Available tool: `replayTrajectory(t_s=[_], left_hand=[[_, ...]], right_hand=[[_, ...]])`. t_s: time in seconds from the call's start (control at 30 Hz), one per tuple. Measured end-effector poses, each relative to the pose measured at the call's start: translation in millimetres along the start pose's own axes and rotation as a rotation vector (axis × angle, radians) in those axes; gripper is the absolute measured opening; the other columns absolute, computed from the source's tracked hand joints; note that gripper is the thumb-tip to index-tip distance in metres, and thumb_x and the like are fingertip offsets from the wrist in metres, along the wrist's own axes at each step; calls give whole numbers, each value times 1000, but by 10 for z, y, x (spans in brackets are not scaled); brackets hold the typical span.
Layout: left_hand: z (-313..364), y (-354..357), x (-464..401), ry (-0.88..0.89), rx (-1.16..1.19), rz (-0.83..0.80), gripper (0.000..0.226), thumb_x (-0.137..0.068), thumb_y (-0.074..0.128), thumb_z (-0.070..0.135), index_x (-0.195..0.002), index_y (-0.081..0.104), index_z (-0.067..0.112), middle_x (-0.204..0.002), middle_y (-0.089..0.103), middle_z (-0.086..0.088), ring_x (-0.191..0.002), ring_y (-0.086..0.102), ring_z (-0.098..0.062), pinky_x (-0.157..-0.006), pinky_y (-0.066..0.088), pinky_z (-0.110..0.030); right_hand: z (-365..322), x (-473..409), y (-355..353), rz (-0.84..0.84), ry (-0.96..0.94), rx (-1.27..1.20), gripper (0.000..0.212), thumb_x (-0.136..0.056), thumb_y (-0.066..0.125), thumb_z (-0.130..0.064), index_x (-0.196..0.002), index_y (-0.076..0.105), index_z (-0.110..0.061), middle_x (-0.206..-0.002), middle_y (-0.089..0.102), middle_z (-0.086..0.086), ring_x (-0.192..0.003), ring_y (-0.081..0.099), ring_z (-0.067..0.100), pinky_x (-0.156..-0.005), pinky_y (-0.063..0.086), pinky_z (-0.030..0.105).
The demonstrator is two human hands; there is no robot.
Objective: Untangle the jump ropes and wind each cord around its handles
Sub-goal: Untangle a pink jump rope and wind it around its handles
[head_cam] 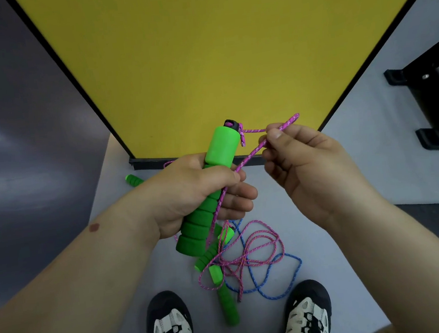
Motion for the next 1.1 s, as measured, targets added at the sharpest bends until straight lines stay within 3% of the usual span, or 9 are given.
replayTrajectory(t_s=[0.13, 0.33, 0.67, 0.93, 1.1], left_hand=[[9, 4, -8, 1, 3, -3, 9, -97, 56, 7, -103, 60, 2, -86, 75, -16, -71, 72, -23, -73, 62, -39], [14, 27, -9, 7, -4, -6, 9, -97, 54, 6, -97, 63, 4, -83, 74, -16, -69, 71, -22, -70, 62, -36], [6, 33, -1, -9, 4, -33, 12, -97, 56, 8, -106, 60, 2, -85, 75, -16, -70, 71, -23, -77, 61, -41], [13, 19, 7, 6, -2, -12, 7, -97, 54, 5, -99, 61, 3, -84, 74, -17, -70, 71, -24, -73, 62, -38], [17, 12, 4, 4, -2, -7, 11, -97, 56, 7, -106, 60, 1, -84, 75, -16, -71, 72, -24, -72, 62, -37]], right_hand=[[-7, -9, -27, 19, 1, -23, 5, -92, 68, -14, -94, 70, -10, -79, 64, 4, -69, 61, 13, -66, 52, 24], [133, 90, 199, -194, 109, 70, 7, -92, 65, -12, -95, 69, -7, -74, 67, 6, -66, 61, 13, -64, 51, 23], [-65, -7, -18, 0, -39, -2, 6, -93, 66, -13, -90, 71, -11, -82, 68, 3, -71, 60, 15, -69, 52, 26], [140, 93, 214, -208, 104, 113, 16, -88, 66, -11, -102, 67, -3, -83, 68, 9, -71, 62, 16, -66, 49, 26], [63, 76, 151, -137, 35, 127, 7, -91, 65, -8, -96, 71, -9, -79, 67, 6, -67, 60, 11, -65, 48, 24]])
Point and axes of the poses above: each hand's wrist, its own x-axis away from the middle knuckle, its own y-axis out of the palm, z = x × y, the point moved 8 cm from there along -x, towards the middle knuckle
